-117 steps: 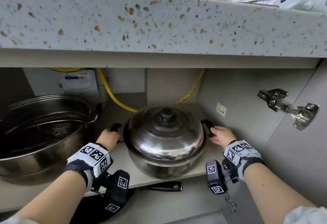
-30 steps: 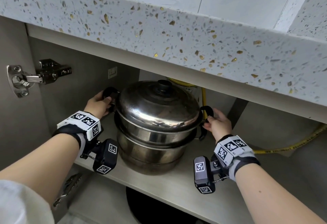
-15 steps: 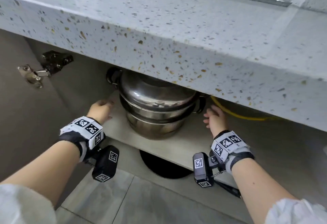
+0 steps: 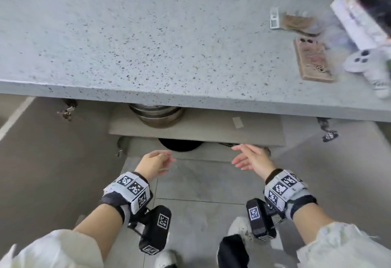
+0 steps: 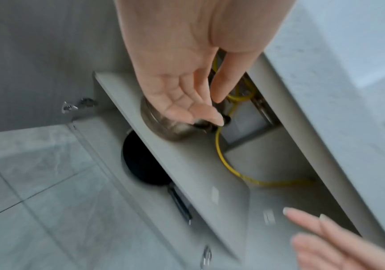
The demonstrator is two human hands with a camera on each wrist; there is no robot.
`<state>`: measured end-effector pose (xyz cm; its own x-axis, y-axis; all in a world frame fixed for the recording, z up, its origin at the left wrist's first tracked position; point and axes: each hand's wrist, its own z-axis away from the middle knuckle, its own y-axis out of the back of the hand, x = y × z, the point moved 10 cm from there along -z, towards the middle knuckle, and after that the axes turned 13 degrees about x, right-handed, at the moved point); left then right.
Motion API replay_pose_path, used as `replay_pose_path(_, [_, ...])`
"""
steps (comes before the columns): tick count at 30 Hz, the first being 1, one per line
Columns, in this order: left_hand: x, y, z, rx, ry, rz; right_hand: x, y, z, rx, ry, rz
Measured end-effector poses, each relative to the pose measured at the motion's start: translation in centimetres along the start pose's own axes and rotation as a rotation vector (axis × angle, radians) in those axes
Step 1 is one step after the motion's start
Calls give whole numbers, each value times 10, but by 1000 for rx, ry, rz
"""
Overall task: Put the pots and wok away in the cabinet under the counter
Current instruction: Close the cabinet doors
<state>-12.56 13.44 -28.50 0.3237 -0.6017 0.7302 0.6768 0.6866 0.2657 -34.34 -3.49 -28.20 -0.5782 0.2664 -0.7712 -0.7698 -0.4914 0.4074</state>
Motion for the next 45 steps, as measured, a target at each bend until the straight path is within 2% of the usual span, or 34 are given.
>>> replay_pose_path(3, [-1,-38,61,-107,-35,-111,5,80,43,124,-15,16])
replay_pose_path(5, [1,-67,92,-148,-80,-146,8,144,67,249,71,106])
replay_pose_path(9, [-2,-120,142,-176,-99,-124,28,273,113,690,193,373])
replay_pose_path(10, [-8,-141,158,-195,-91,-121,47,303,126,759,154,432])
replay_pose_path(11, [-15,-158,170,-219,-86,-129,70,320,133,764,70,477])
replay_pose_path(12, [-25,-180,187,-249,-80,-154,102,331,145,709,-40,514])
replay_pose_path(13, [-34,-195,198,-268,-80,-163,128,330,151,621,-119,539])
replay_pose_path(15, [-55,-228,224,-315,-73,-171,162,326,165,501,-159,612])
replay_pose_path(20, [-92,-254,261,-334,-27,-157,150,309,164,421,-140,634])
replay_pose_path(25, [-111,-208,252,-167,73,-84,118,234,157,206,-2,379])
replay_pose_path(29, [-111,-148,220,18,91,-39,89,155,134,57,-36,210])
replay_pose_path(32, [-106,-113,190,87,123,34,54,101,115,-19,-21,155])
replay_pose_path(35, [-87,-102,161,94,153,126,19,73,83,8,-41,7])
replay_pose_path(39, [-50,-105,122,48,151,148,2,49,41,71,-178,-104])
replay_pose_path(45, [20,-119,71,-43,87,215,-28,36,2,120,-175,-182])
